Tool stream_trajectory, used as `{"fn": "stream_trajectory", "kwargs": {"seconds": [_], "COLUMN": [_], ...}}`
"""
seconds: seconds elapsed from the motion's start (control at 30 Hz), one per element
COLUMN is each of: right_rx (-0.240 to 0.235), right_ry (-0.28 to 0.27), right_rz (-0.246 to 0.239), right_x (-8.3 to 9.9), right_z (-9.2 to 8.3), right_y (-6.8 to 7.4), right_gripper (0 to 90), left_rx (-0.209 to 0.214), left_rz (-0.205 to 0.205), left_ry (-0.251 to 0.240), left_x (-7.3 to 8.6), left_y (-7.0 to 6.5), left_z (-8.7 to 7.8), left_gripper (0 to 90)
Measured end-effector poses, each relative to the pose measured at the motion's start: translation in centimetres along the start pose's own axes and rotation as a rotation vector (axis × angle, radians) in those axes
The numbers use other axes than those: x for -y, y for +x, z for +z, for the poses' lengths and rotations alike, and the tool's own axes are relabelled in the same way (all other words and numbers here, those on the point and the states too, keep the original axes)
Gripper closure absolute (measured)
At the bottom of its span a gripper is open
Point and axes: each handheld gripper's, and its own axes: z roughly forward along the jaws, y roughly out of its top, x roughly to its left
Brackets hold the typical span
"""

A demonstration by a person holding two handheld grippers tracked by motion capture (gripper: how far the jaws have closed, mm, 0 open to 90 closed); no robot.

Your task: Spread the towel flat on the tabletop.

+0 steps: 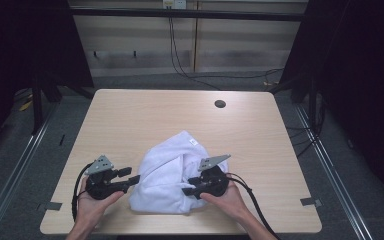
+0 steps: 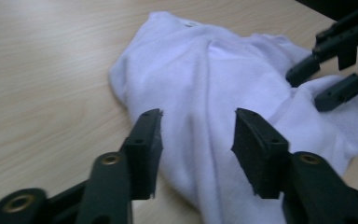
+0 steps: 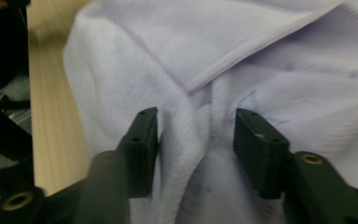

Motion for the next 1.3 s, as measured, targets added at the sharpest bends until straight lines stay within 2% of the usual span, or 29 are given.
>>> {"fn": "stream_trajectory", "kwargs": {"seconds": [0.07, 0.1, 0.13, 0.23, 0.3, 0.33, 0.37, 0.4, 0.43, 0.47, 0.5, 0.53, 0.57, 0.6, 0.63, 0.67, 0.7, 0.73, 0.77, 0.8, 0.83, 0.87, 0.9, 0.97, 1.0, 1.07, 1.13, 1.23, 1.3], "right_rx": [0.019, 0.019, 0.060, 0.128, 0.152, 0.150, 0.145, 0.145, 0.132, 0.110, 0.109, 0.109, 0.130, 0.146, 0.146, 0.149, 0.154, 0.154, 0.152, 0.162, 0.164, 0.170, 0.174, 0.181, 0.202, 0.228, 0.254, 0.281, 0.328], "right_ry": [-0.047, -0.047, -0.087, -0.075, -0.065, -0.056, -0.050, -0.050, -0.042, -0.029, -0.028, -0.028, -0.031, -0.027, -0.027, -0.010, -0.008, -0.013, -0.020, -0.028, -0.042, -0.060, -0.079, -0.096, -0.133, -0.173, -0.194, -0.216, -0.255], "right_rz": [0.032, 0.032, 0.061, 0.085, 0.112, 0.131, 0.133, 0.133, 0.143, 0.123, 0.119, 0.119, 0.101, 0.096, 0.096, 0.097, 0.095, 0.104, 0.103, 0.100, 0.100, 0.101, 0.097, 0.091, 0.092, 0.091, 0.087, 0.085, 0.085], "right_x": [-0.4, -0.4, -0.5, -0.4, -0.1, -0.1, -0.1, -0.1, -0.2, -0.5, -0.6, -0.6, -1.0, -1.1, -1.1, -1.2, -1.3, -1.3, -1.4, -1.6, -1.8, -2.0, -2.3, -2.7, -3.5, -4.4, -5.1, -5.8, -6.8], "right_z": [-1.7, -1.7, -3.2, -4.0, -3.9, -3.2, -2.7, -2.7, -2.2, -1.2, -0.9, -0.9, -0.6, -0.5, -0.5, -0.3, -0.4, -0.5, -0.7, -1.1, -1.4, -1.8, -2.3, -2.8, -4.1, -5.4, -6.7, -8.0, -10.3], "right_y": [-0.5, -0.5, -1.2, -2.2, -3.5, -4.1, -4.4, -4.4, -4.6, -5.0, -5.0, -5.0, -4.9, -4.8, -4.8, -5.0, -5.1, -5.2, -5.2, -5.2, -5.1, -5.1, -5.1, -5.2, -5.3, -5.6, -5.9, -6.2, -6.9], "right_gripper": [45.1, 45.1, 44.7, 42.8, 42.3, 44.0, 45.0, 45.0, 45.0, 47.2, 50.3, 50.3, 66.0, 72.7, 72.7, 85.9, 87.4, 88.1, 88.3, 88.4, 88.4, 88.4, 88.3, 88.3, 88.2, 88.2, 88.1, 88.1, 88.1], "left_rx": [0.024, 0.024, 0.057, 0.072, 0.093, 0.168, 0.168, 0.194, 0.181, 0.159, 0.143, 0.143, 0.120, 0.122, 0.123, 0.088, 0.089, 0.089, 0.088, 0.082, 0.082, 0.092, 0.088, 0.086, 0.071, 0.059, 0.073, 0.044, 0.010], "left_rz": [0.009, 0.009, 0.029, 0.045, 0.023, -0.017, -0.017, -0.044, -0.063, -0.087, -0.082, -0.082, -0.071, -0.073, -0.075, -0.037, -0.028, -0.028, 0.013, 0.056, 0.056, 0.103, 0.105, 0.097, 0.108, 0.074, 0.052, 0.045, 0.019], "left_ry": [-0.006, -0.006, -0.011, 0.026, 0.053, 0.046, 0.046, 0.031, 0.048, 0.085, 0.117, 0.117, 0.134, 0.134, 0.139, 0.171, 0.177, 0.177, 0.195, 0.199, 0.199, 0.193, 0.177, 0.153, 0.129, 0.073, 0.012, -0.026, -0.095], "left_x": [-0.9, -0.9, -1.8, -2.7, -3.4, -3.7, -3.7, -3.7, -3.7, -3.6, -3.4, -3.4, -3.3, -3.2, -3.2, -3.5, -3.6, -3.6, -3.7, -3.8, -3.8, -4.1, -4.3, -4.6, -4.9, -5.3, -6.0, -6.8, -8.1], "left_y": [-0.5, -0.5, -1.2, -1.8, -1.7, -1.4, -1.4, -1.1, -0.8, -0.5, -0.4, -0.4, -0.4, -0.4, -0.6, -1.2, -1.3, -1.3, -1.8, -2.0, -2.0, -2.1, -2.1, -2.0, -1.9, -1.5, -1.0, -0.6, 0.4], "left_z": [0.6, 0.6, 1.5, 2.9, 4.5, 6.0, 6.0, 6.7, 7.8, 9.2, 10.0, 10.0, 10.6, 11.0, 11.3, 11.9, 12.1, 12.1, 12.2, 12.1, 12.1, 11.4, 11.0, 10.5, 9.7, 8.6, 7.3, 5.9, 3.9], "left_gripper": [56.9, 60.3, 61.9, 58.8, 47.9, 45.4, 44.9, 44.9, 43.4, 38.1, 37.3, 37.4, 36.2, 33.2, 33.2, 27.7, 25.2, 26.4, 31.7, 42.7, 51.9, 65.9, 74.7, 77.4, 79.3, 79.0, 77.9, 78.0, 78.3]}}
